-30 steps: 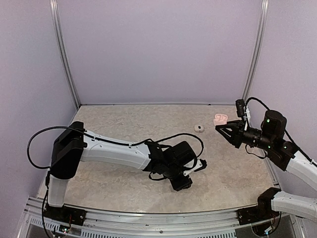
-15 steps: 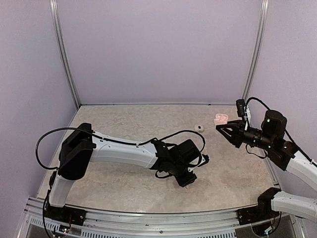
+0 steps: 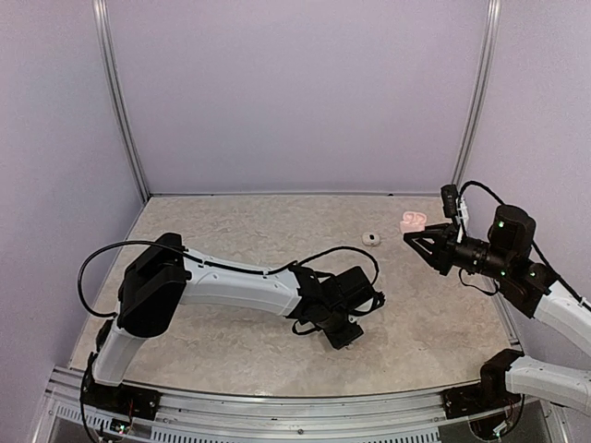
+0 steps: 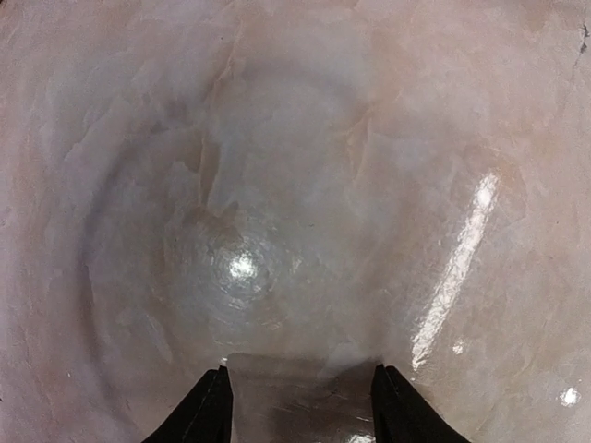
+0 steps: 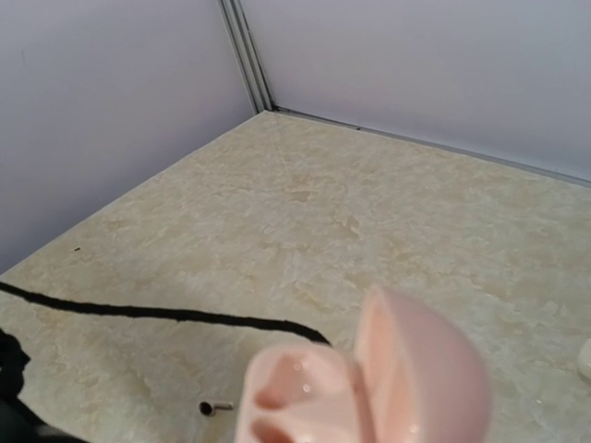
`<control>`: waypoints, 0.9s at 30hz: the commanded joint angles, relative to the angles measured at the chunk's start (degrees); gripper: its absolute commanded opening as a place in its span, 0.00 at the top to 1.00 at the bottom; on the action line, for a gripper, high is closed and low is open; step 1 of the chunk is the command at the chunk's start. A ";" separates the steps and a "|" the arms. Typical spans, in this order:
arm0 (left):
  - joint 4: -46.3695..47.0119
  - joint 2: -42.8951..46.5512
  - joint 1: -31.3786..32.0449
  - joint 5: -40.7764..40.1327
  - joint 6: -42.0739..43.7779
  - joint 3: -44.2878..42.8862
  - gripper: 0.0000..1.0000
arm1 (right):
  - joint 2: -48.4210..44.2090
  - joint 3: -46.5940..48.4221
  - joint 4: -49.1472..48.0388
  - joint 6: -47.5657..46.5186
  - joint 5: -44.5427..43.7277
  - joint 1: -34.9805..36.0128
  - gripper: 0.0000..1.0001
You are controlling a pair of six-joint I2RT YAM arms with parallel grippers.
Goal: Insert the wireless bluetooth earbuds into the charging case
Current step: Move the left earbud to the center of the board.
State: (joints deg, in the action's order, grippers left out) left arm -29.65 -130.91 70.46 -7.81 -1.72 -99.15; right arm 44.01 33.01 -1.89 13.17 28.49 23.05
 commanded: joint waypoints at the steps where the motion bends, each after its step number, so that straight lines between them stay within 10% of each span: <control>1: -3.12 0.77 -0.35 -2.30 0.14 1.44 0.48 | -0.87 0.12 0.35 0.09 0.27 -0.73 1.00; 14: 4.94 11.54 -3.34 2.37 -4.72 11.19 0.48 | -0.64 -0.08 -0.04 0.05 0.34 -0.82 1.00; 27: -0.50 7.84 1.16 6.70 -8.48 3.04 0.54 | -0.94 0.34 0.79 0.01 -0.90 -1.34 1.00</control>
State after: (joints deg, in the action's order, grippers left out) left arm -27.73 -119.81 70.22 -2.39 -8.29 -92.40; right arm 43.94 32.99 -1.50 13.17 28.05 22.68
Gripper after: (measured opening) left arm 0.470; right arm 0.204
